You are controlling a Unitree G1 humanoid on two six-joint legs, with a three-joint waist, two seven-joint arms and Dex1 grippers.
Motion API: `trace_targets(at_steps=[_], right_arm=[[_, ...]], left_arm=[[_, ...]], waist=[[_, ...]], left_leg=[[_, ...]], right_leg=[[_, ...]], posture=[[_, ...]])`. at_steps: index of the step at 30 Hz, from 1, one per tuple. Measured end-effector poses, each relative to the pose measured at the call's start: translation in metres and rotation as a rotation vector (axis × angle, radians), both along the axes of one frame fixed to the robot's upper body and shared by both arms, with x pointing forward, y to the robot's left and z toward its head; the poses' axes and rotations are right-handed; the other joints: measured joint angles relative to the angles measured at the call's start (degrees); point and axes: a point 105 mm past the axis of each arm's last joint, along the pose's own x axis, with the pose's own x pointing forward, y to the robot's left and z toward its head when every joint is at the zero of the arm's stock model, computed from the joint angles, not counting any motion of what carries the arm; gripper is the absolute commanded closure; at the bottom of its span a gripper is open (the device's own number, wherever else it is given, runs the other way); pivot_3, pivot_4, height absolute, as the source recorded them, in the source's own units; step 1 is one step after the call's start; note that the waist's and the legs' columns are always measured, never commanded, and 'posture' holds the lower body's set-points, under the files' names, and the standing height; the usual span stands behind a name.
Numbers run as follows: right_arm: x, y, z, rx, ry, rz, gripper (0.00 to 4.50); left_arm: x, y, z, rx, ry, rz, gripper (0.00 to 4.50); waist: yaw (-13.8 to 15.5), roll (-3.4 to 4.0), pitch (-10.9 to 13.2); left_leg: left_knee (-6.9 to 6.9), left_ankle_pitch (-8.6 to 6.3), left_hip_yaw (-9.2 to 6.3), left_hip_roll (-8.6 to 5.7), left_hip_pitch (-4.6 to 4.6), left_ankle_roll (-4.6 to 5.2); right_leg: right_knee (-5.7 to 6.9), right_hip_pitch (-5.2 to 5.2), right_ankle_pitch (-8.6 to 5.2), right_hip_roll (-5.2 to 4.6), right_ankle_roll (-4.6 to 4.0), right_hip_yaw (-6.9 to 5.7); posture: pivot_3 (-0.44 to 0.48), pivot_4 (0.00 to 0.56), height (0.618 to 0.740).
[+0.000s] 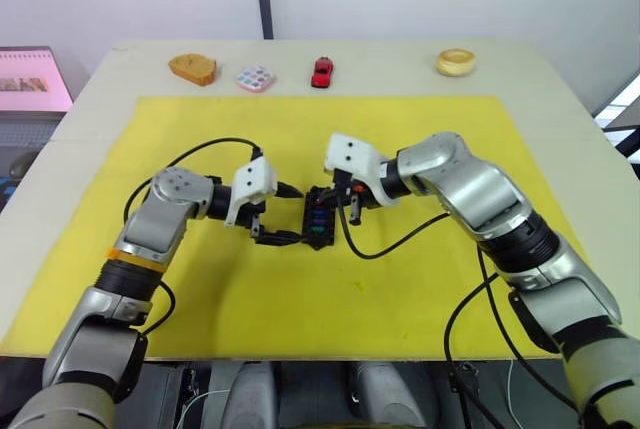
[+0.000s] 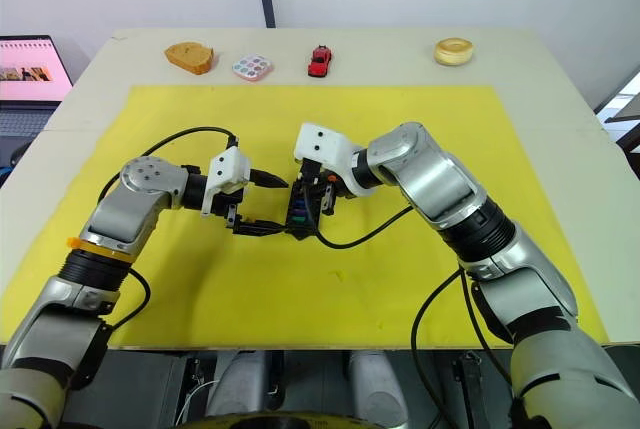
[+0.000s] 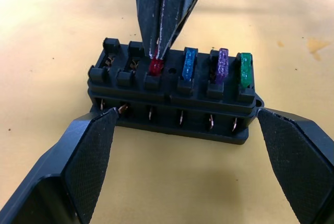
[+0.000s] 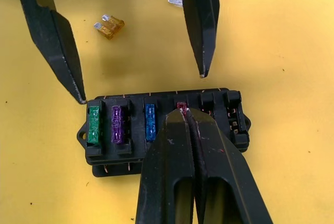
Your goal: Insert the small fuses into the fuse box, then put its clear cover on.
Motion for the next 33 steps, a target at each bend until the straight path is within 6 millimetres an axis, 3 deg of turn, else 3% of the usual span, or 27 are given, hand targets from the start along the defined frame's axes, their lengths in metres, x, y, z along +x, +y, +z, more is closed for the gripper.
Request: trace_targets(at_steps=[17, 24, 29, 31, 33], right_arm=[[0.004, -0.001, -0.006, -0.070, -0.068, 0.037, 4.44], [0.001, -0.002, 0.002, -0.002, -0.001, 0.013, 4.44], [-0.004, -0.003, 0.043, 0.220, 0.029, 0.000, 4.44], [-0.008, -0.017, 0.062, 0.247, -0.036, -0.001, 4.44], [-0.011, -0.048, 0.072, 0.229, -0.107, -0.049, 4.44]], left_arm=[[0.001, 0.001, 0.000, -0.001, 0.000, 0.009, 0.00], [0.002, 0.002, 0.003, -0.026, 0.022, 0.020, 0.00], [0.003, 0.010, 0.029, -0.060, -0.003, 0.028, 0.00], [0.004, 0.028, 0.041, -0.041, -0.021, 0.054, 0.00], [0.003, 0.052, 0.050, 0.006, -0.022, 0.102, 0.00]], waist=[[0.02, -0.01, -0.02], [0.04, -0.01, -0.02], [0.03, -0.01, 0.00], [0.04, 0.00, 0.01], [0.19, -0.01, 0.01]], left_leg=[[0.04, 0.00, 0.00, 0.00, 0.13, 0.00], [0.03, 0.00, 0.00, 0.00, 0.08, 0.00], [0.03, 0.00, -0.08, 0.01, -0.06, 0.00], [0.02, 0.00, -0.08, 0.00, -0.08, 0.00], [-0.01, 0.00, -0.08, 0.00, -0.11, 0.00]], right_leg=[[0.00, 0.15, 0.00, 0.00, 0.00, 0.00], [0.00, 0.11, 0.00, 0.00, 0.00, 0.00], [0.01, 0.00, 0.00, 0.01, 0.00, -0.05], [-0.02, -0.01, 0.00, 0.00, 0.00, -0.06], [-0.08, -0.01, -0.01, -0.01, 0.01, -0.08]], posture=[[0.000, 0.150, 0.740], [0.000, 0.150, 0.740], [0.000, 0.150, 0.740], [0.000, 0.150, 0.740], [0.000, 0.150, 0.740]])
